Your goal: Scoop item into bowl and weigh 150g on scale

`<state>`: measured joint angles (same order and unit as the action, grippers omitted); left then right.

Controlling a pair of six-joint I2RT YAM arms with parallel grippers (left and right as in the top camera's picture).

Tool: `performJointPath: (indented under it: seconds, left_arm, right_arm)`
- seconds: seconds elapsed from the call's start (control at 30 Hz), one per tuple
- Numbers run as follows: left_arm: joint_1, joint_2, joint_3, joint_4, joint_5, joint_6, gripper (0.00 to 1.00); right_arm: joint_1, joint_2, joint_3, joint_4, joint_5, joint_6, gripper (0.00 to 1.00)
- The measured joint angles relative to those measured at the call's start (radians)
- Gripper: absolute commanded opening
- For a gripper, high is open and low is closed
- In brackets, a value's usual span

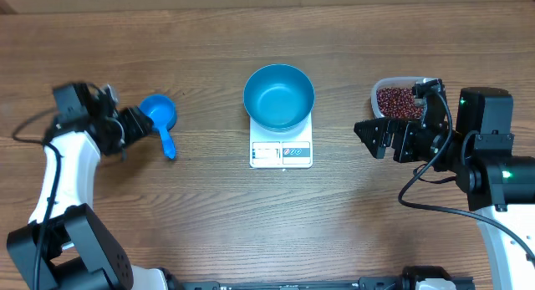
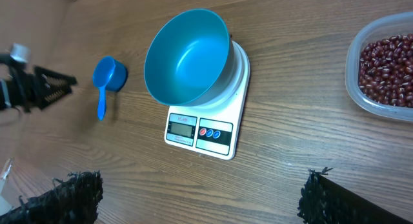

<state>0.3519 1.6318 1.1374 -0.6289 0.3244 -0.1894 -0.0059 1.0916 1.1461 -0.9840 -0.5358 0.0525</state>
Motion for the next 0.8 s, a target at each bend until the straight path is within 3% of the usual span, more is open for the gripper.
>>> performJointPath:
  seconds: [0.17,0.8]
  left_arm:
    - [-0.043,-0.004,0.07,0.016,-0.09,0.011,0.6]
    - [-0.092,0.243,0.069,0.147,-0.166,0.034,0.33]
  right_arm:
    - [0.0,0.018,0.0,-0.001,0.0,0.0,1.0]
    - [0.0,0.112,0.0,-0.022,0.0,0.0,1.0]
